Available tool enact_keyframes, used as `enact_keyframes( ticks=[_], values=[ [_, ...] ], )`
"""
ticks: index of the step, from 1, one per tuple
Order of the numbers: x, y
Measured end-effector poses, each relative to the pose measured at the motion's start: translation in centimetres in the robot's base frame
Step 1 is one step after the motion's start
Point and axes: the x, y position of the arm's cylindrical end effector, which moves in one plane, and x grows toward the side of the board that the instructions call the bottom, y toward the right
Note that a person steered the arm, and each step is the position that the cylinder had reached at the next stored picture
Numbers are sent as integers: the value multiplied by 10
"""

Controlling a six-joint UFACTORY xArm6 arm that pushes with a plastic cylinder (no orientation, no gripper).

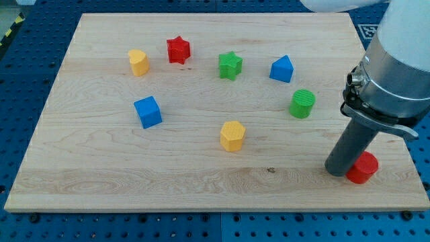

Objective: Move the red circle towards the bottom center

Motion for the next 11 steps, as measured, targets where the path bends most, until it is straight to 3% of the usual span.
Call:
enact_keyframes(
  ticks=[1,2,3,4,5,7,9,11],
  values=[
    [-1,-14],
    [-37,-50],
    [-78,-40],
    [-74,33],
    [-16,76],
    [-6,68],
    [-6,14],
    [20,23]
  ],
)
